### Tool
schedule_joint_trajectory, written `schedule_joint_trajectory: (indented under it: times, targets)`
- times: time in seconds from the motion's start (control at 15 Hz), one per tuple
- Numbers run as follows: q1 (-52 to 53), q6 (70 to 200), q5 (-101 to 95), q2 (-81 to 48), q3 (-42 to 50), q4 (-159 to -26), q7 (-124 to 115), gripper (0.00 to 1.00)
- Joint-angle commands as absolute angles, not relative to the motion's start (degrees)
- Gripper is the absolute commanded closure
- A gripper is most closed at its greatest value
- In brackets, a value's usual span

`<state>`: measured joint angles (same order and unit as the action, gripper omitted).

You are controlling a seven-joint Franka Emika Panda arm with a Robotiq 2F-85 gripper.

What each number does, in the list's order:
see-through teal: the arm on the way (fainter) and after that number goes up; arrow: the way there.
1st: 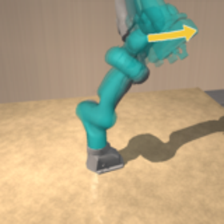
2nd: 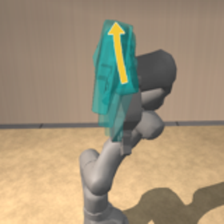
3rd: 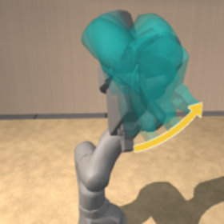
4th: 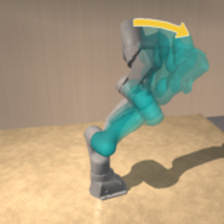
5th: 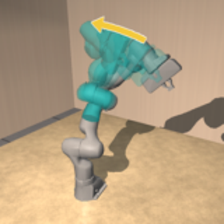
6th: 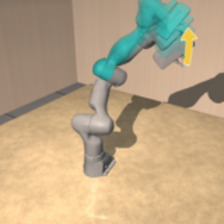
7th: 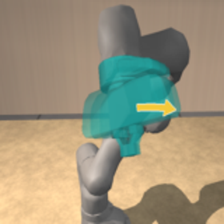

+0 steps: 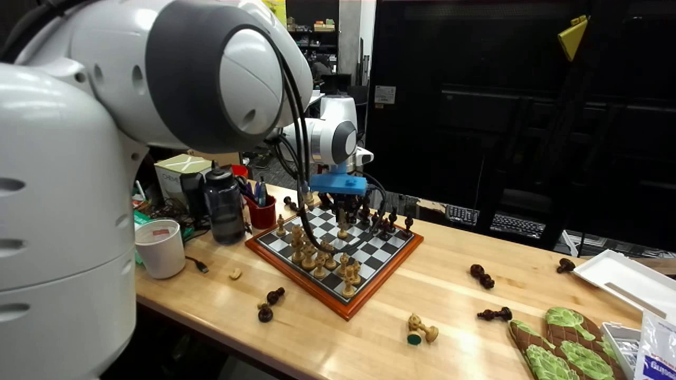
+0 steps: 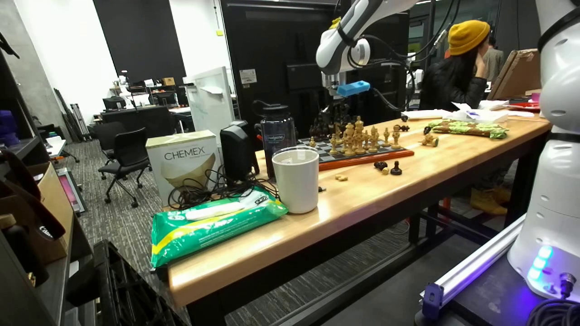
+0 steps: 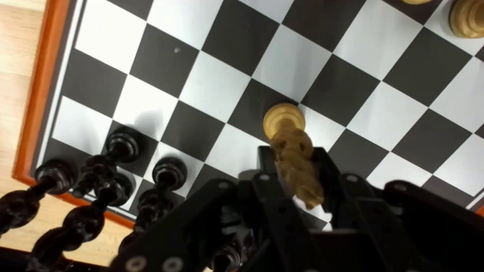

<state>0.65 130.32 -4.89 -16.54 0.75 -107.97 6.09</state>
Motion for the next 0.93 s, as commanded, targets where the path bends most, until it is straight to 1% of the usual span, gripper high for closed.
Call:
schedule_joint_trajectory:
  times: [0.0,0.07,0.87]
  targets:
    - [0.43,129.11,-4.65,-17.64,0.07,-105.85,6.45,0.96]
    - [0.43,128.9,-4.65,-17.75,0.04,-105.55,6.44,0.93]
    - [2.38,127.18,-9.58,-14.64,0.34,-105.95,4.18,0.93]
